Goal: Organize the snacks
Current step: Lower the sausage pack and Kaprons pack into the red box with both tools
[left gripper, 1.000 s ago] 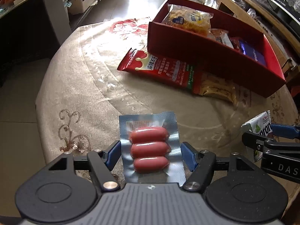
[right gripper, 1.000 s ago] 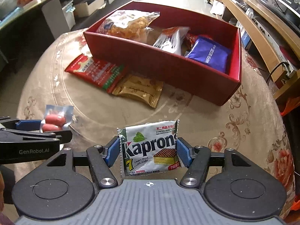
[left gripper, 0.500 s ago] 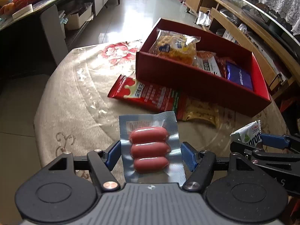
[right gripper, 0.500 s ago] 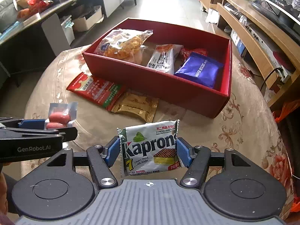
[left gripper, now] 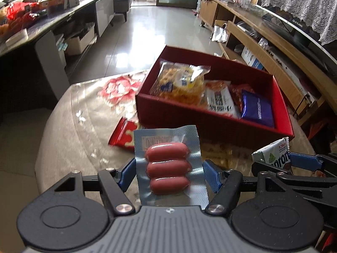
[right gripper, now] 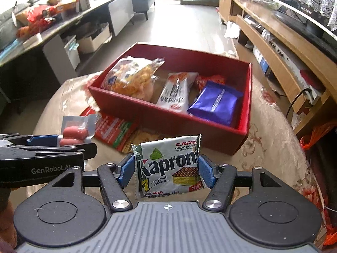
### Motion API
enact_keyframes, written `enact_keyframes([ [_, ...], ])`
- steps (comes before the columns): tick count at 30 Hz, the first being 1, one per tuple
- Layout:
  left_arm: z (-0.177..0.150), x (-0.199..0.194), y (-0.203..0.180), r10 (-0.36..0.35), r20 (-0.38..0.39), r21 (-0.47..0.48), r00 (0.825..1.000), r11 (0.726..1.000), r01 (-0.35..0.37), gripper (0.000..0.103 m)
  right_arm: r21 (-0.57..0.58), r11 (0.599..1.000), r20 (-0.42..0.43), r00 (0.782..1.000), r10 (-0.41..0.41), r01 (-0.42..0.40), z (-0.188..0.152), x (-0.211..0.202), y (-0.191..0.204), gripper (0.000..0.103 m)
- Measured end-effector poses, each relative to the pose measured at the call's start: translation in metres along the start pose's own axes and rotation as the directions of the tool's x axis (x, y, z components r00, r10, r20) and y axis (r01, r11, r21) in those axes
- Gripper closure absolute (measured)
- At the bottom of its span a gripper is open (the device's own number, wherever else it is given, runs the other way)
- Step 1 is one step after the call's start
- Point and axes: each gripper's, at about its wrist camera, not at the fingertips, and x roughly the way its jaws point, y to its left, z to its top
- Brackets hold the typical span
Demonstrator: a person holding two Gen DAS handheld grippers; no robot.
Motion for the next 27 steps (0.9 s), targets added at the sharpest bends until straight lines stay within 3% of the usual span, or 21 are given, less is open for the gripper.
enact_keyframes([
  [27,0.091,0.035,-0.042,0.037,0.109,0.063,0.993,0.997,-0.044,0.038,0.113,0.992,0.11,0.991,-0.071,0.059,0.067,0.022,-0.044,0.032],
])
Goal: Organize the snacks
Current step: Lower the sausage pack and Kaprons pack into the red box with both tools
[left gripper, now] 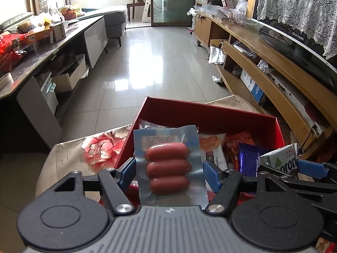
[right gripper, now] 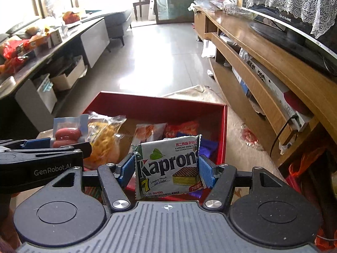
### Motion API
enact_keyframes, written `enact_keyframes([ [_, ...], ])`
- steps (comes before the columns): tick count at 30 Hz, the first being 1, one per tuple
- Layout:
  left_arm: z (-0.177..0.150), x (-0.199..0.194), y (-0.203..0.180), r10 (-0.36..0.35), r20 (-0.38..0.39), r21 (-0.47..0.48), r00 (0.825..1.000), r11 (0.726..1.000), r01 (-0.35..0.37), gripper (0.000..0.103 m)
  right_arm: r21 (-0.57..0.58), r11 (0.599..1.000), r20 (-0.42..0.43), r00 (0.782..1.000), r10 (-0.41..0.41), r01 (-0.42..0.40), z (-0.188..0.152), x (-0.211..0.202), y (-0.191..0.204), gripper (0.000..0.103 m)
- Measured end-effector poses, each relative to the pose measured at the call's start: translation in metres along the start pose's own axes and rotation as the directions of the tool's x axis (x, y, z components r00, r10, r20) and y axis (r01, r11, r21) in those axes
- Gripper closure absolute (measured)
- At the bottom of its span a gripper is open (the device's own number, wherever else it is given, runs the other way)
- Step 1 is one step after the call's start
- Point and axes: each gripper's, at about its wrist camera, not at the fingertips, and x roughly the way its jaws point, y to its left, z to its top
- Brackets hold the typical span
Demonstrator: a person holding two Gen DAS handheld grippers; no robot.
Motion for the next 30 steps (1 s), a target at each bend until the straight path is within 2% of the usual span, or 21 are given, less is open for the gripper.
enact_keyframes([
  [20,0.017,0.061,-0.017,0.066,-0.031,0.053,0.997,0.997,-0.064,0.038,-0.004,0.999,-0.034,0.999,-0.038,0.038,0.014,0.053,-0.011,0.033],
  [30,0.019,0.066,-0.015,0.076,-0.033,0.075,0.997,0.994,-0.074,0.038,0.011,1.0,-0.06,0.998,-0.024,0.025,0.014,0.068,-0.013,0.03],
])
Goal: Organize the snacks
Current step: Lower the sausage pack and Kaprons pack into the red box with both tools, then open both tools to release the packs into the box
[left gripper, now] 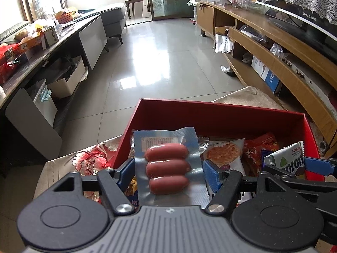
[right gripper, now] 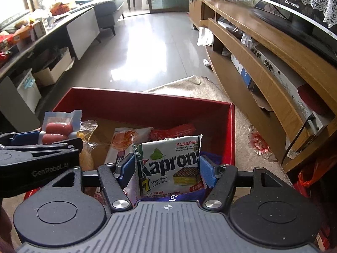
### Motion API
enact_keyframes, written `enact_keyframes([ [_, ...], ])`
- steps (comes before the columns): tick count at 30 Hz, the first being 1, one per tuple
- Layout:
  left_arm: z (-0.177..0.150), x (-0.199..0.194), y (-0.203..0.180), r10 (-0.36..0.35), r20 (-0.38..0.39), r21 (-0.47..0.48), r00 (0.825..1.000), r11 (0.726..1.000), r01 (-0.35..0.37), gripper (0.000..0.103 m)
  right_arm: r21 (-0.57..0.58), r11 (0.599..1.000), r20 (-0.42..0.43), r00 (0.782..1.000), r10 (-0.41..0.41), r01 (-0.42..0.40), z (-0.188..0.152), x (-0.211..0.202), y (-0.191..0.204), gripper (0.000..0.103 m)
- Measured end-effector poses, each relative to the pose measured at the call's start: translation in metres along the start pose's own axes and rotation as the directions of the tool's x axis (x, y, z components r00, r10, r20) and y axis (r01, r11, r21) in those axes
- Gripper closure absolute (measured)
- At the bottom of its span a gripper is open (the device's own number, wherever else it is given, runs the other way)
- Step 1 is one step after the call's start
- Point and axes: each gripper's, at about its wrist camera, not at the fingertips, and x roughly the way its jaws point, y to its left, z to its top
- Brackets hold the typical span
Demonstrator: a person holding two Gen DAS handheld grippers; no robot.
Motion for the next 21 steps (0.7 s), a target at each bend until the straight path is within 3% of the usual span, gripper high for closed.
enact_keyframes([
  [12,0.006,-0.015,0.008,-0.08,0.023,-0.049,0.997,0.996,0.081,0.034,0.012,1.0,0.011,1.0,-0.007,0.007,0.0,-0.003,-0.005,0.025],
  [21,0.002,-0.028,0.024,-0.077,0.029,-0.078,0.997,0.994,0.079,0.032,-0.009,1.0,0.031,1.0,-0.004,0.004,-0.001,-0.017,0.001,0.025],
])
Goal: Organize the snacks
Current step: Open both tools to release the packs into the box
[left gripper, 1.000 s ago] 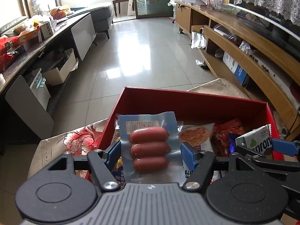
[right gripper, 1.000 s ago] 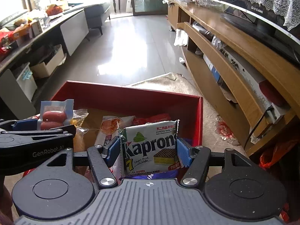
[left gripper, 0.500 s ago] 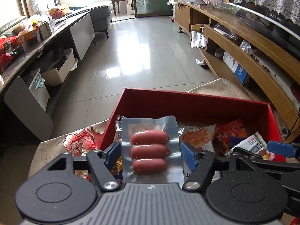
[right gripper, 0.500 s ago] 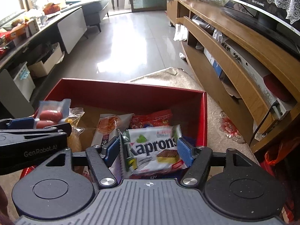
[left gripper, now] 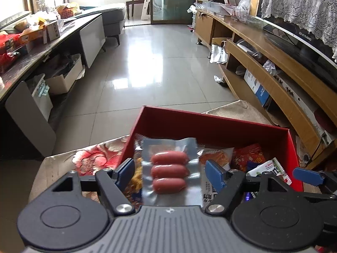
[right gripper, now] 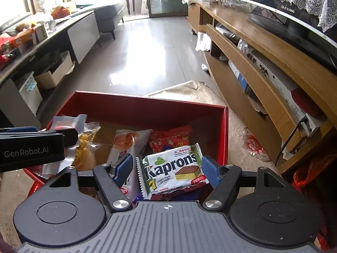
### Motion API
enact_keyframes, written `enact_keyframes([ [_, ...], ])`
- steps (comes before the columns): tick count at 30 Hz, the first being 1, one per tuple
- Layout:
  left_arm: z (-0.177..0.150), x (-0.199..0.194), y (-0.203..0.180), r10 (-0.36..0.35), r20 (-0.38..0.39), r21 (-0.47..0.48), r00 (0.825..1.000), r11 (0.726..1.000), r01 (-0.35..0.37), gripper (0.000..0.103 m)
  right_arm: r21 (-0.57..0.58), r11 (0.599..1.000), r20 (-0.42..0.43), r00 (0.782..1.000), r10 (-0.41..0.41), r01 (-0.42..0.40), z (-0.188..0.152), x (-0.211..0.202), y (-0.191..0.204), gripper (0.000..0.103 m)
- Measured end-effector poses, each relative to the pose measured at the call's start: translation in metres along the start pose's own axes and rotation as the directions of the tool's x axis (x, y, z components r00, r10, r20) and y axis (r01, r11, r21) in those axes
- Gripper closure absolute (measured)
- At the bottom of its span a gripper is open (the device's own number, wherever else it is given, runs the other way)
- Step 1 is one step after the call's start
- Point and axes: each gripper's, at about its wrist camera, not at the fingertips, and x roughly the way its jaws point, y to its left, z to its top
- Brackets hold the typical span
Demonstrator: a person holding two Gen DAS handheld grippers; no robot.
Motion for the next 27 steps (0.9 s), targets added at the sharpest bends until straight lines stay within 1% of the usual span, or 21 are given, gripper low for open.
enact_keyframes([
  [8,-0.013,-0.017,0.035,0.007,-0.007,-0.057,1.0,0.998,-0.008,0.032,-0.044,0.999,-0.005,1.0,0.02,-0.02,-0.013,-0.016,0.017,0.025],
  [14,-0.031,-0.028,0.06,0.014,-0.024,-0.062,1.0,0.998,-0.016,0.032,-0.082,0.995,-0.021,0.998,0.061,-0.063,-0.029,-0.03,0.037,0.024],
  [17,-0.041,-0.03,0.072,-0.006,-0.051,-0.077,0.999,0.997,0.002,0.032,-0.096,0.991,-0.034,0.996,0.088,-0.091,-0.036,-0.036,0.047,0.023],
  [21,-0.054,-0.027,0.077,-0.006,-0.083,-0.048,0.997,0.999,0.002,0.032,-0.13,0.985,-0.058,0.993,0.104,-0.111,-0.046,-0.039,0.061,0.022],
  [27,-0.065,-0.008,0.08,-0.03,-0.139,0.012,0.99,0.999,0.032,0.032,-0.14,0.979,-0.132,0.983,0.128,-0.146,-0.057,-0.028,0.068,0.022],
])
